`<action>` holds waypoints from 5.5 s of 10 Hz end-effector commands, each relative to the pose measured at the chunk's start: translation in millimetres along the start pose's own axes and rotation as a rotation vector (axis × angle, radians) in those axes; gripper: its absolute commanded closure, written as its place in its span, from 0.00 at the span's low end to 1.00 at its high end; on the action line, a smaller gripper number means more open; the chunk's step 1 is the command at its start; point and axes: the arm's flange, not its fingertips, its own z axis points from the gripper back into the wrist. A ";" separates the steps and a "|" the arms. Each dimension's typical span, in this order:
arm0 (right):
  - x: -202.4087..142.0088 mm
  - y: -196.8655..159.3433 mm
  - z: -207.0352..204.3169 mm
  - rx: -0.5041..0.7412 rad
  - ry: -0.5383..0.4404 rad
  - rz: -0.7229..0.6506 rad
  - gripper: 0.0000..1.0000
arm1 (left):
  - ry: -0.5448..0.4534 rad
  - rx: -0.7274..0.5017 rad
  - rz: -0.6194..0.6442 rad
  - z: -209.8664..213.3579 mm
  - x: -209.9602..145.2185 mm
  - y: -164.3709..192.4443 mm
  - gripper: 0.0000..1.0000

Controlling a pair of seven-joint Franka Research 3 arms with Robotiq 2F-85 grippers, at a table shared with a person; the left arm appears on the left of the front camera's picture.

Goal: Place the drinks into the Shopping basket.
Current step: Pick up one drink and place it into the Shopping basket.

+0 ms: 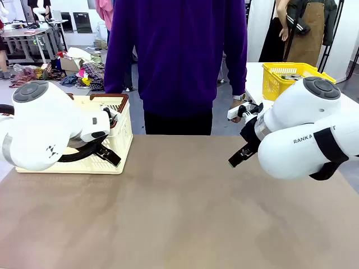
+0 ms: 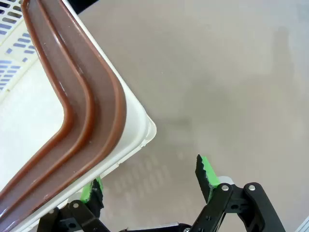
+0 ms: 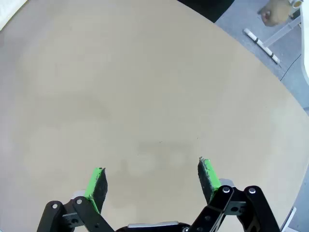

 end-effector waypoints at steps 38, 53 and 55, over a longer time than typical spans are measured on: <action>-293.5 -233.1 231.0 1.096 -0.554 -1.167 0.00 | -0.869 -0.868 1.198 262.3 -344.4 241.4 0.00; -293.5 -233.1 231.0 1.096 -0.554 -1.167 0.00 | -0.869 -0.868 1.198 262.3 -344.4 241.4 0.00; -293.5 -233.1 231.0 1.096 -0.554 -1.167 0.00 | -0.869 -0.868 1.198 262.3 -344.4 241.4 0.00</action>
